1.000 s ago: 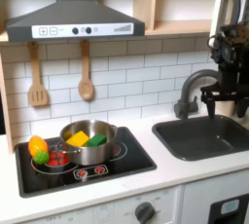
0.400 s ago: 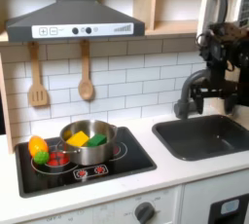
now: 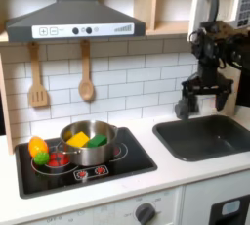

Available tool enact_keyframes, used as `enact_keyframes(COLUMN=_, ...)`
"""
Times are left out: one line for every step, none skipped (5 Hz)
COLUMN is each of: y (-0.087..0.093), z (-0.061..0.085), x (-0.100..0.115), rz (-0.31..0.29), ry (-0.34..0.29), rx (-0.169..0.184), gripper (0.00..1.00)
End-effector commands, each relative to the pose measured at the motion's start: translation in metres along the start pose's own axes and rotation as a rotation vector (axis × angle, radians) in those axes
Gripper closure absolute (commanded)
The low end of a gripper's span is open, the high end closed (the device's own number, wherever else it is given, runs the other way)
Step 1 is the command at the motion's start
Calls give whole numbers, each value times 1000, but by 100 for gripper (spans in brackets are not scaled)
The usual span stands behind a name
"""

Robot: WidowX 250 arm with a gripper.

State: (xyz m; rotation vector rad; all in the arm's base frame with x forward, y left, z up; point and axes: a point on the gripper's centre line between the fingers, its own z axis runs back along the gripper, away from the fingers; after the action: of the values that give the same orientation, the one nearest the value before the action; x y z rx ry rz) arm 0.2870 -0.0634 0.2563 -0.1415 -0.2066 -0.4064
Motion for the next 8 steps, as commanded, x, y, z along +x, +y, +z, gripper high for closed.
enact_keyframes(y=19, z=4, x=7, rz=33, ry=-13, rx=25, gripper=0)
enact_keyframes(y=27, z=7, x=12, rz=44, ry=-25, rx=32, gripper=0)
enact_keyframes(y=34, z=9, x=18, rz=51, ry=-33, rx=37, gripper=0)
enact_keyframes(y=38, z=8, x=22, rz=43, ry=-34, rx=38, gripper=0)
enact_keyframes(y=40, z=8, x=26, rz=40, ry=-35, rx=39, gripper=0)
enact_keyframes(y=41, z=9, x=32, rz=30, ry=-40, rx=39, gripper=0)
enact_keyframes(y=41, z=7, x=31, rz=38, ry=-35, rx=44, gripper=0)
enact_keyframes(y=38, z=10, x=20, rz=66, ry=-28, rx=47, gripper=0)
